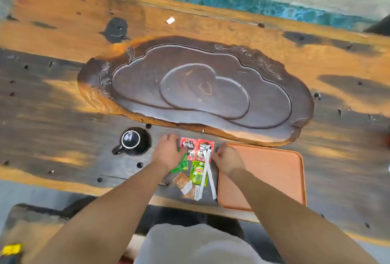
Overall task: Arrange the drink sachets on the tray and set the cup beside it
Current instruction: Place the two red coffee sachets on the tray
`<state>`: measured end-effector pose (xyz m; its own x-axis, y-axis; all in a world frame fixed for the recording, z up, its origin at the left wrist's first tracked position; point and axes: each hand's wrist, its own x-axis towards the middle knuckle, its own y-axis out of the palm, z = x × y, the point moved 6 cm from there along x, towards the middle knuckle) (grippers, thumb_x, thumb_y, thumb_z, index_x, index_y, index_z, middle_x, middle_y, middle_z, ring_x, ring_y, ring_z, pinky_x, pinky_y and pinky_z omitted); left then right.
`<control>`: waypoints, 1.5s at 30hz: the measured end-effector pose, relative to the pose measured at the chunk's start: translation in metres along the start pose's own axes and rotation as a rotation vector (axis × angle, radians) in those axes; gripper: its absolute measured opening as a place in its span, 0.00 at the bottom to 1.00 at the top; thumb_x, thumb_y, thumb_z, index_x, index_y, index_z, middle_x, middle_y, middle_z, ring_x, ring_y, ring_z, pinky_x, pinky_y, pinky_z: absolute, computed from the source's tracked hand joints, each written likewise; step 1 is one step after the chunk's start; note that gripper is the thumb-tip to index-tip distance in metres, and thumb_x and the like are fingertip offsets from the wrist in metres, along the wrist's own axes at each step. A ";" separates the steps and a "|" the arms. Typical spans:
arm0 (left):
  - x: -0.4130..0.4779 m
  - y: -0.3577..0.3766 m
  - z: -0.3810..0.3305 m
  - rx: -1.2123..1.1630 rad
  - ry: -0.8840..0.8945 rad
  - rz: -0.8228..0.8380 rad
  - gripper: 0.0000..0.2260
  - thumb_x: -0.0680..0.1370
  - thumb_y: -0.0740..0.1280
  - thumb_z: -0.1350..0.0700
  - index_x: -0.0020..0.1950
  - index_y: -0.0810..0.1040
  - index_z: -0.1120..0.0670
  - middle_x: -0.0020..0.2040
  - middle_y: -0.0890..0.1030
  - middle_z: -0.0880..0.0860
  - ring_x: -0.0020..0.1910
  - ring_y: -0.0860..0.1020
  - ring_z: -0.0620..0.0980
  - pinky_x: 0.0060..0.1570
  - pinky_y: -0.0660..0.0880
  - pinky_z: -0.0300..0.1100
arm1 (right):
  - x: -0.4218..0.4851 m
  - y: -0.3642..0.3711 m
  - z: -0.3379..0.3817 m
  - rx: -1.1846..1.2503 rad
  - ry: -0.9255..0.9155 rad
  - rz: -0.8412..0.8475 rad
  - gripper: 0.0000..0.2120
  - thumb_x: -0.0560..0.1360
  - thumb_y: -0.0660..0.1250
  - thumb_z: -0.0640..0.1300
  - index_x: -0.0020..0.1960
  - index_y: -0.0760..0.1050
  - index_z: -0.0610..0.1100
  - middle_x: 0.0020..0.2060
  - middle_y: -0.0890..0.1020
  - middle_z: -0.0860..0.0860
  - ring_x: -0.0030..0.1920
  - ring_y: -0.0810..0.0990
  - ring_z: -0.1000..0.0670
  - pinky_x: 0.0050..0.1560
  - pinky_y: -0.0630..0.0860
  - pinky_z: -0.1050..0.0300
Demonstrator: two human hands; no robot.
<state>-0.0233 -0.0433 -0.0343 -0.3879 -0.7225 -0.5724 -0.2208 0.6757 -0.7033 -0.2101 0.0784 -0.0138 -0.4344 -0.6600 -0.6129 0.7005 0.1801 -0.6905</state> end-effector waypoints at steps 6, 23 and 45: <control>0.014 0.000 -0.014 0.277 0.211 -0.073 0.27 0.73 0.71 0.40 0.68 0.71 0.49 0.64 0.72 0.52 0.62 0.69 0.55 0.61 0.72 0.52 | 0.010 0.003 0.031 -0.100 0.165 -0.041 0.24 0.76 0.67 0.61 0.56 0.77 0.40 0.52 0.81 0.43 0.53 0.80 0.41 0.47 0.76 0.52; 0.026 -0.008 0.001 -0.126 0.078 0.031 0.23 0.69 0.74 0.62 0.45 0.61 0.44 0.37 0.76 0.48 0.39 0.74 0.52 0.36 0.64 0.47 | 0.021 0.027 0.044 0.023 0.312 -0.194 0.24 0.70 0.76 0.52 0.53 0.65 0.44 0.55 0.80 0.41 0.62 0.72 0.37 0.58 0.69 0.44; -0.012 -0.019 -0.025 -0.760 0.099 0.068 0.11 0.79 0.69 0.63 0.51 0.79 0.46 0.43 0.86 0.47 0.43 0.83 0.43 0.45 0.78 0.37 | -0.018 -0.020 -0.022 0.848 0.096 -0.379 0.05 0.78 0.69 0.36 0.46 0.75 0.43 0.41 0.82 0.38 0.42 0.79 0.48 0.47 0.76 0.49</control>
<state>-0.0366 -0.0440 -0.0031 -0.4934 -0.6834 -0.5382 -0.7337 0.6592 -0.1645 -0.2289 0.1026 0.0027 -0.7369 -0.4962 -0.4590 0.6653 -0.6524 -0.3629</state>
